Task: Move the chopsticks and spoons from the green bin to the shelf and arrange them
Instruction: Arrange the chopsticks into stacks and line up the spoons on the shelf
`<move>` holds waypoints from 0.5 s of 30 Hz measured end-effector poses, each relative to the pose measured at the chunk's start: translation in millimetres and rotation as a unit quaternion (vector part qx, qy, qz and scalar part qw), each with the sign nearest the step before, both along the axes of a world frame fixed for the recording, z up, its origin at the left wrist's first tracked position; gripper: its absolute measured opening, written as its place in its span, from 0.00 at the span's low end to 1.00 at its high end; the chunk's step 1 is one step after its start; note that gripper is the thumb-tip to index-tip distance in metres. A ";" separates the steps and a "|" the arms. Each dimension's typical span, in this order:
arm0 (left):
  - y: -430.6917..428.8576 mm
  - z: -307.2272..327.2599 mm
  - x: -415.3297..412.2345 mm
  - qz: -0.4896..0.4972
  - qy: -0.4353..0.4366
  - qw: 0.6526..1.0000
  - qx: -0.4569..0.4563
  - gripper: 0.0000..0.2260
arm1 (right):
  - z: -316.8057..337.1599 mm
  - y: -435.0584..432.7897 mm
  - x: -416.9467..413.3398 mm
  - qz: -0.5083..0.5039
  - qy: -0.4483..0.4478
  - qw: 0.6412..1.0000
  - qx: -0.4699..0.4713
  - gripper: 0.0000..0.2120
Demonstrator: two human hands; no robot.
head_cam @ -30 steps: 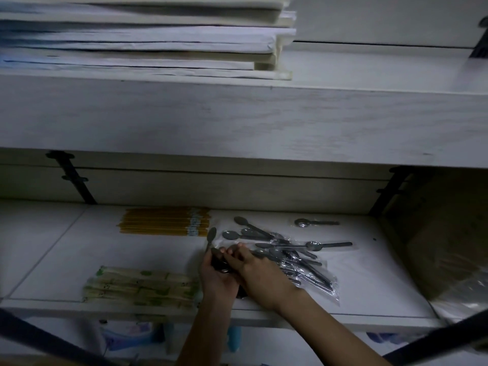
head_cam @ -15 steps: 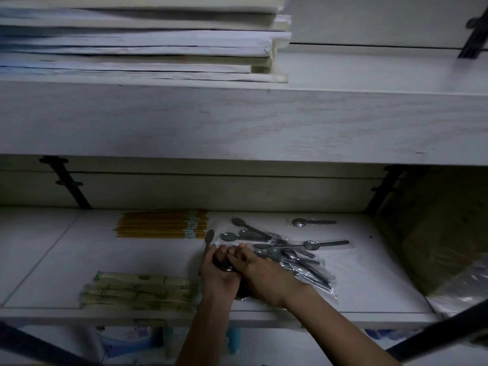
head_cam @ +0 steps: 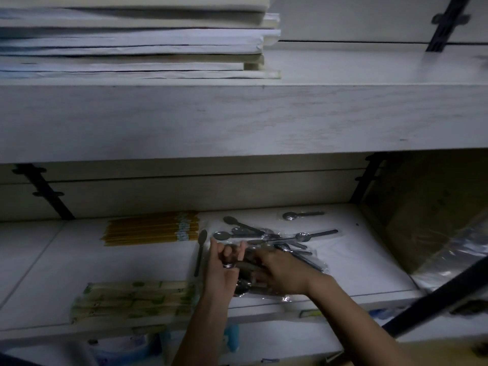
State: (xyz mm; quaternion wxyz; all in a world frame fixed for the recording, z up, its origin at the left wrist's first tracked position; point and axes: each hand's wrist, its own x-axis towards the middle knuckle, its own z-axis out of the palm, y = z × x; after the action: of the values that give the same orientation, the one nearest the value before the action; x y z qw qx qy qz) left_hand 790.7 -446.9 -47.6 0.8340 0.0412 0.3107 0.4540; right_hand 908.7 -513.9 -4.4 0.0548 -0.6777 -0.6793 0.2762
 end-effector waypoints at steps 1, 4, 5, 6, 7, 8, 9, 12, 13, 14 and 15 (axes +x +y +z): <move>1.1 1.1 0.3 -0.004 -0.005 1.000 -0.003 0.20 | 1.3 -3.0 2.2 0.004 0.002 1.000 -0.027 0.13; 1.9 0.0 2.8 -0.031 0.002 1.000 0.001 0.20 | 0.5 -10.3 2.6 -0.004 0.043 0.997 -0.059 0.11; 1.4 -1.3 4.5 -0.042 0.005 0.999 0.005 0.20 | 0.2 -13.1 1.6 -0.018 0.071 0.996 -0.058 0.12; 0.4 -2.4 6.2 -0.052 0.010 0.999 0.009 0.20 | 0.3 -16.8 0.5 -0.032 0.097 0.993 -0.055 0.13; -1.0 -2.5 8.3 -0.060 0.012 0.998 0.013 0.20 | -0.2 -20.5 -0.3 -0.044 0.116 0.991 -0.051 0.13; -2.4 -2.9 10.5 -0.066 0.013 0.998 0.016 0.19 | -0.7 -24.7 -0.4 -0.056 0.131 0.989 -0.046 0.12; -3.9 -3.1 13.3 -0.072 0.013 0.997 0.018 0.19 | -1.5 -28.9 -0.2 -0.069 0.148 0.986 -0.042 0.11; -8.3 -1.0 22.2 -0.087 0.020 0.996 0.026 0.19 | -5.2 -41.0 2.7 -0.105 0.173 0.979 -0.029 0.08; -9.3 -0.6 26.6 -0.090 0.022 0.995 0.025 0.19 | -6.4 -45.1 4.5 -0.112 0.174 0.978 -0.024 0.08; -10.3 -0.8 32.0 -0.095 0.020 0.995 0.023 0.19 | -7.2 -49.6 6.9 -0.120 0.176 0.977 -0.020 0.09; -11.8 -0.3 38.2 -0.101 0.020 0.994 0.019 0.19 | -7.9 -54.0 9.9 -0.130 0.180 0.975 -0.019 0.09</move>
State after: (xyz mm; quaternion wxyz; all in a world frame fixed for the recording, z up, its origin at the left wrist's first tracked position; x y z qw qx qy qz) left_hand 829.0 -458.8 -47.9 0.8685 0.0974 0.3124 0.3724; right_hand 918.6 -568.0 -12.3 0.1990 -0.7000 -0.5595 0.3968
